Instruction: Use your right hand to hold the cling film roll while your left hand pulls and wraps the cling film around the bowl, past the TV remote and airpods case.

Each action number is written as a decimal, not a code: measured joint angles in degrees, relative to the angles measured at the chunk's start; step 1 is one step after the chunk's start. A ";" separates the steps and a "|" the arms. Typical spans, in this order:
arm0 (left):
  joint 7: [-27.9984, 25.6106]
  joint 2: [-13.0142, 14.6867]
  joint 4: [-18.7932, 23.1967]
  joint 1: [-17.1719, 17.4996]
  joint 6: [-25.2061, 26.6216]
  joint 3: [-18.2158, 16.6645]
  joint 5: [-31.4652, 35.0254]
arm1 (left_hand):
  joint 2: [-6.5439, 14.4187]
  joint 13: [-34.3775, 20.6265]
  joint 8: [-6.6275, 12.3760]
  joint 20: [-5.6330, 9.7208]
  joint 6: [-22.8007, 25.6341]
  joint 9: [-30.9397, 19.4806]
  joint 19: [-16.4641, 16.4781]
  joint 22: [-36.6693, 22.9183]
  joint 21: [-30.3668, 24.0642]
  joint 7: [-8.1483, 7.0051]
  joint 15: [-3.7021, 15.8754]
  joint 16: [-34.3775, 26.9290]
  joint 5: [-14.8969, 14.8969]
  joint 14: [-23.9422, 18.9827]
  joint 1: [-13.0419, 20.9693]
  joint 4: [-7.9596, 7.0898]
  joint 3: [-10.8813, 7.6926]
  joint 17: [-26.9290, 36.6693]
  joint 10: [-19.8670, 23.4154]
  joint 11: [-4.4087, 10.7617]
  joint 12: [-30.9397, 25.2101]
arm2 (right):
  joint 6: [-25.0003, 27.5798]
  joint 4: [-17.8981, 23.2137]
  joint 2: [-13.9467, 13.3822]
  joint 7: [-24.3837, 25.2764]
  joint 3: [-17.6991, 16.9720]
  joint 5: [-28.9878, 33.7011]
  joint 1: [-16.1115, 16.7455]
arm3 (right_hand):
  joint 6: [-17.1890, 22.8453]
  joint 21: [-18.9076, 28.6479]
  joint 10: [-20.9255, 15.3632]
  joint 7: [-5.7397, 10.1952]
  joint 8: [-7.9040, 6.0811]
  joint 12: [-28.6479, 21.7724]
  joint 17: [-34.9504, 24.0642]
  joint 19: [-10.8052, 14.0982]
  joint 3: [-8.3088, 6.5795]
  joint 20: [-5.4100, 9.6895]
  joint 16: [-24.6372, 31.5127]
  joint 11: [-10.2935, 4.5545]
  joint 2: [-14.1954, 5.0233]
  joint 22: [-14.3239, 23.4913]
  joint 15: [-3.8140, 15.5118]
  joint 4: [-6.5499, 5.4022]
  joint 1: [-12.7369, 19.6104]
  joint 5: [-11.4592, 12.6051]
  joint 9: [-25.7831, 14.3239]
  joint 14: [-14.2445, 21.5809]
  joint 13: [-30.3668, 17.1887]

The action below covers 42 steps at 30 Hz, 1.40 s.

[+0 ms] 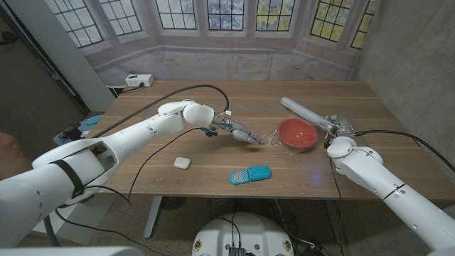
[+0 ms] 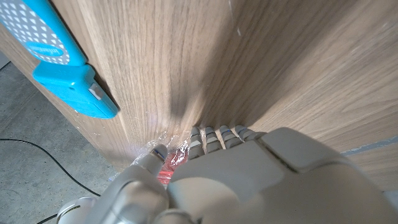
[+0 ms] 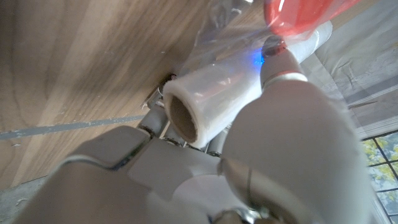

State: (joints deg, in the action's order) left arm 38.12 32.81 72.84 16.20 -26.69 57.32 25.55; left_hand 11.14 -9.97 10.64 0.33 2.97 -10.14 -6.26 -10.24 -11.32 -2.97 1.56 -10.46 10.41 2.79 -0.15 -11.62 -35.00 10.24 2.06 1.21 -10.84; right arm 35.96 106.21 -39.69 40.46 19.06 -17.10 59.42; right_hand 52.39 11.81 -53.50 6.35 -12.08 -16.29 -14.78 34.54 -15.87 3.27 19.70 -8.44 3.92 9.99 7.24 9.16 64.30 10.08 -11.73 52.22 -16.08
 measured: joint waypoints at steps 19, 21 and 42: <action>-0.34 0.11 -0.71 -0.17 -0.55 -0.15 0.16 | 0.00 -0.02 0.00 0.11 0.00 0.00 -0.11 -0.05 -0.20 0.00 -0.03 0.17 0.00 -0.03 0.00 0.00 0.00 0.03 -0.01 0.00 -0.19 | -0.55 0.19 0.38 0.79 -0.12 0.68 0.52 | -0.01 0.00 -0.09 0.02 -0.02 -0.05 0.01 0.00 0.00 0.00 -0.22 -0.09 -0.01 0.00 -0.30 0.00 -0.01 -0.01 -0.08 -0.30 -0.04; -0.48 0.14 -0.72 -0.17 -0.56 -0.21 0.23 | 0.00 -0.02 0.00 0.11 0.00 0.00 -0.11 -0.07 -0.21 0.00 -0.03 0.04 0.00 -0.03 0.00 0.00 0.00 0.04 0.00 0.00 -0.19 | -0.55 0.35 0.38 0.81 -0.15 0.74 0.53 | -0.01 0.00 -0.09 0.02 -0.02 -0.05 0.01 0.00 0.00 0.00 -0.22 -0.09 -0.01 0.00 -0.30 0.01 -0.01 -0.01 -0.09 -0.30 -0.04; -2.04 1.37 1.44 0.32 0.70 -2.03 0.62 | 0.00 -0.25 0.00 0.08 0.00 0.00 -0.09 -0.14 -0.45 0.00 -0.55 -0.49 0.00 -0.57 0.00 0.00 0.00 0.20 0.53 -0.48 -0.64 | -0.37 1.99 0.16 0.61 -0.12 1.63 0.21 | -0.10 0.00 -0.11 0.12 0.00 -0.03 0.02 0.00 0.49 0.00 -0.43 -0.11 -0.01 0.00 -0.20 -0.14 -0.01 -0.02 -0.09 -0.40 0.01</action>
State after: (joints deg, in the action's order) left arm 36.08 34.18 74.28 16.52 -25.99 55.29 26.17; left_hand 11.14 -10.22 10.64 0.41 2.97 -10.14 -6.35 -10.39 -11.77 -2.97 1.01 -10.95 10.41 2.22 -0.15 -11.62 -35.00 10.44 2.59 0.73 -11.48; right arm 35.59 108.20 -39.53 41.07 18.94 -15.46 59.63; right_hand 52.29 11.81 -53.61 6.47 -12.08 -16.32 -14.76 34.54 -15.38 3.27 19.26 -8.55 3.91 9.99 7.05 9.02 64.29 10.07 -11.81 51.82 -16.07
